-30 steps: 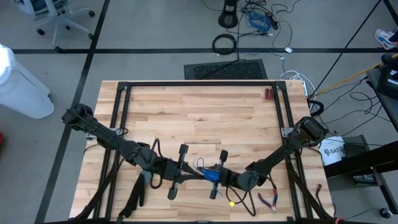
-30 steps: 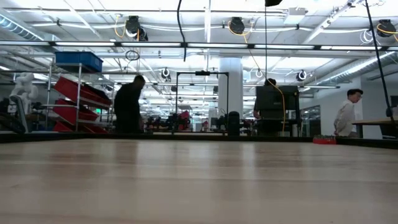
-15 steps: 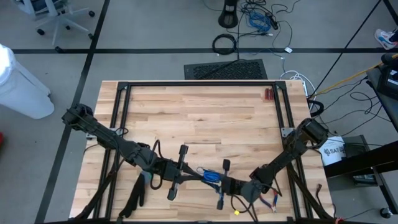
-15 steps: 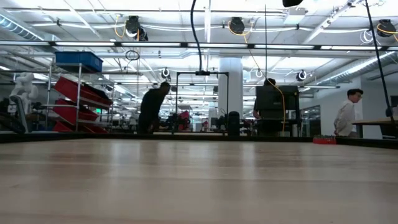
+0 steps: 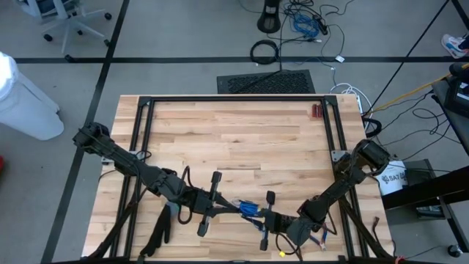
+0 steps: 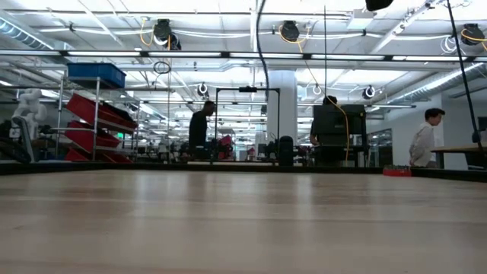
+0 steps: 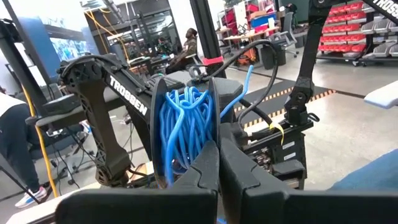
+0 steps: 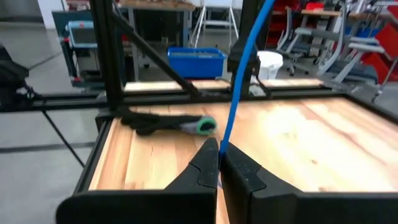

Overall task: Coil cords
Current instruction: Coil the blue wire onto the black spool

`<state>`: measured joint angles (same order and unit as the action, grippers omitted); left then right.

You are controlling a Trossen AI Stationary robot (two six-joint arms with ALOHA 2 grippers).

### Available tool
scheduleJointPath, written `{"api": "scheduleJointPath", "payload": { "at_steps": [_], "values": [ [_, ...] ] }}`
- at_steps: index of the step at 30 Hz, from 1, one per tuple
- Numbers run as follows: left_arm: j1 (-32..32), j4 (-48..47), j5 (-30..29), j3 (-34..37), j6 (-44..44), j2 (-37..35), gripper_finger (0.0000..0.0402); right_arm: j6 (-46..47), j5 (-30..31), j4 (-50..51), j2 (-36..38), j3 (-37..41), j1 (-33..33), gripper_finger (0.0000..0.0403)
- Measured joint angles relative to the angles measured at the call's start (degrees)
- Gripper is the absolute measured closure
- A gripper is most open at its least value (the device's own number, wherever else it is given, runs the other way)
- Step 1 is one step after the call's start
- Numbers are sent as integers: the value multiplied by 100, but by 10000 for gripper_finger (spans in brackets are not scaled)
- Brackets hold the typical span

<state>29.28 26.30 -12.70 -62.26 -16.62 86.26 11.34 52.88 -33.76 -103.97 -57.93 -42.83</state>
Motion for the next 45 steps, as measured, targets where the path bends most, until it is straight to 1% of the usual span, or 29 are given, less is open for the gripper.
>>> {"api": "scheduleJointPath", "payload": {
  "at_steps": [3, 9, 14, 18, 23, 26, 31, 35, 39, 42, 45],
  "values": [
    [0, -102, -1, 0, 61, -2, 401, 309, 1, 450, 116, 0, -64, 403],
    [9, -605, -120, 0, 273, -93, 401, 849, -27, 1303, 421, -2, -192, 403],
    [48, -854, -134, 0, 416, -149, 401, 1376, -81, 2568, 843, -2, -365, 403],
    [51, -1105, -134, 0, 434, -149, 401, 1698, -535, 3337, 1279, -2, -495, 403],
    [48, -1354, -261, 0, 678, -149, 401, 1807, -931, 3899, 1681, -2, -668, 403],
    [48, -1426, -305, 0, 734, -149, 401, 1879, -1038, 4213, 1901, -2, -764, 403],
    [46, -1585, -312, 0, 889, -149, 401, 2062, -1417, 4648, 2268, -2, -776, 403],
    [46, -1818, -316, 0, 1084, -149, 401, 1963, -1704, 4967, 2544, -53, -743, 403],
    [42, -2101, -314, 0, 1334, -149, 401, 1756, -1696, 5760, 2689, -467, -666, 403],
    [25, -2016, -142, 0, 1338, -149, 401, 1253, -1683, 6228, 2689, -883, -523, 403],
    [26, -1893, -39, 0, 1339, -149, 401, 617, -1684, 6220, 2688, -1142, -263, 403]
  ]
}}
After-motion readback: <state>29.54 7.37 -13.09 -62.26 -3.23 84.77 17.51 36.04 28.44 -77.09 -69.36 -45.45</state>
